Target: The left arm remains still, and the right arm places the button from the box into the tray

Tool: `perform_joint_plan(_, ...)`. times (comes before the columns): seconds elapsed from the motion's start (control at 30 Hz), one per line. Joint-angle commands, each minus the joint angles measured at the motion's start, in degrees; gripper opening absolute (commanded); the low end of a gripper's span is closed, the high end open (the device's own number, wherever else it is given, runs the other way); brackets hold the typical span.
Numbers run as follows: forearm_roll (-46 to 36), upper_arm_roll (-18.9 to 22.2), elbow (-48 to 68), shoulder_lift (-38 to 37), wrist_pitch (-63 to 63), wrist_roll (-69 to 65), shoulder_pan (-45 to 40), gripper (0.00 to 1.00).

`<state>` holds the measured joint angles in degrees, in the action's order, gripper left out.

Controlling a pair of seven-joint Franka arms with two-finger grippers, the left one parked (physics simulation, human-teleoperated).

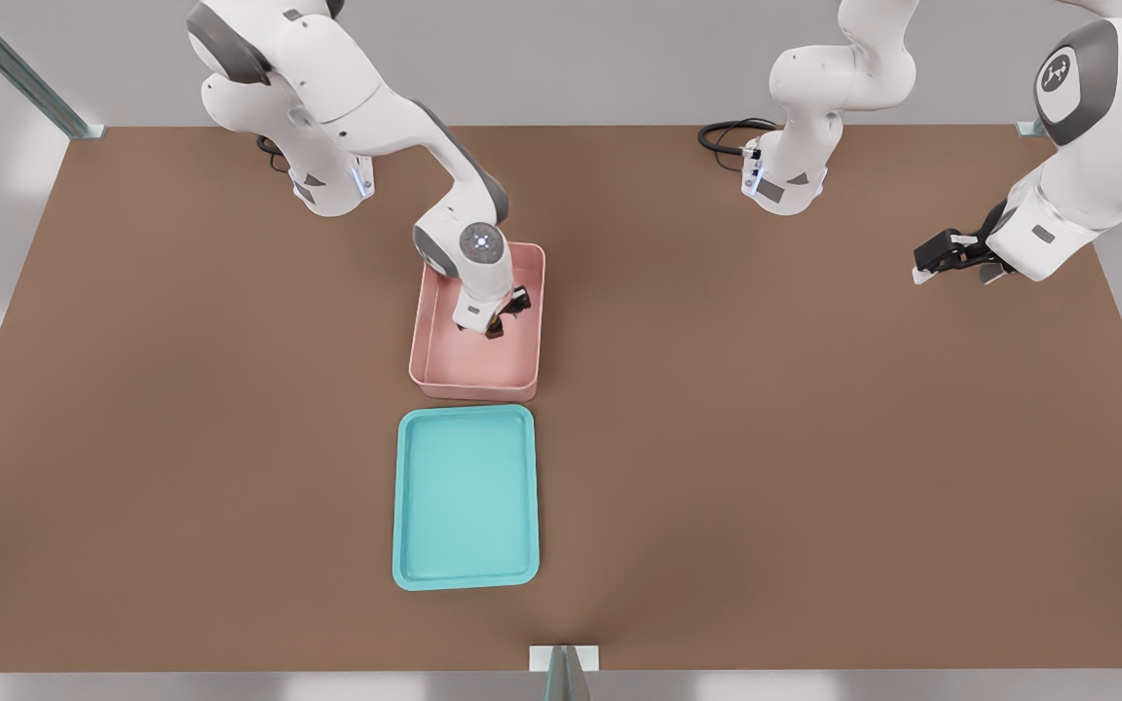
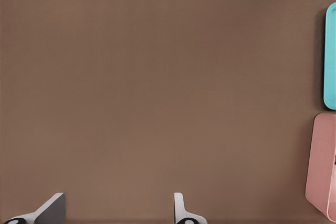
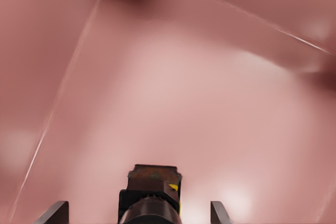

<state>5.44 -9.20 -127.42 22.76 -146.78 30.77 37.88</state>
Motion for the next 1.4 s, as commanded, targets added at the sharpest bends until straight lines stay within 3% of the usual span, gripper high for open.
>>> perform_joint_plan(0.0,0.45,-0.03,-0.11,0.35,-3.69,7.47,0.0,1.0)
perform_joint_plan(0.23,2.91,0.06,-2.13,0.62,-2.99,6.94,-0.18,1.0)
perform_joint_plan(0.3,2.91,0.06,-2.13,0.71,-2.99,6.76,-0.18,0.87)
perform_joint_plan(0.4,3.52,-0.03,-1.95,1.14,-3.25,6.85,-0.18,0.8)
perform_joint_plan(0.53,3.7,0.06,-1.95,1.15,-3.16,6.68,-0.18,0.43)
perform_joint_plan(0.63,3.7,-0.03,-1.78,0.44,-2.99,6.76,-0.88,0.41)
perform_joint_plan(0.77,3.7,-0.47,0.5,-6.76,1.48,3.7,-3.69,0.41)
perform_joint_plan(0.83,3.44,-0.56,12.36,-6.24,11.42,-9.92,-11.24,0.42)
perform_joint_plan(0.9,3.61,-0.38,27.13,1.75,16.61,-21.8,-18.63,0.42)
perform_joint_plan(0.97,3.88,-0.47,42.34,18.01,16.17,-27.16,-20.92,0.42)
perform_joint_plan(1.07,3.61,-2.93,46.39,25.23,12.13,-26.02,-20.22,0.43)
perform_joint_plan(1.1,3.61,-2.93,46.3,25.31,11.25,-25.32,-20.22,1.0)
perform_joint_plan(1.27,3.61,-3.1,46.48,24.35,12.21,-26.11,-20.57,1.0)
perform_joint_plan(1.33,3.7,-16.72,46.74,15.57,27.67,-27.95,-34.01,1.0)
perform_joint_plan(1.37,3.61,-22.26,52.01,10.12,43.23,-27.87,-40.86,1.0)
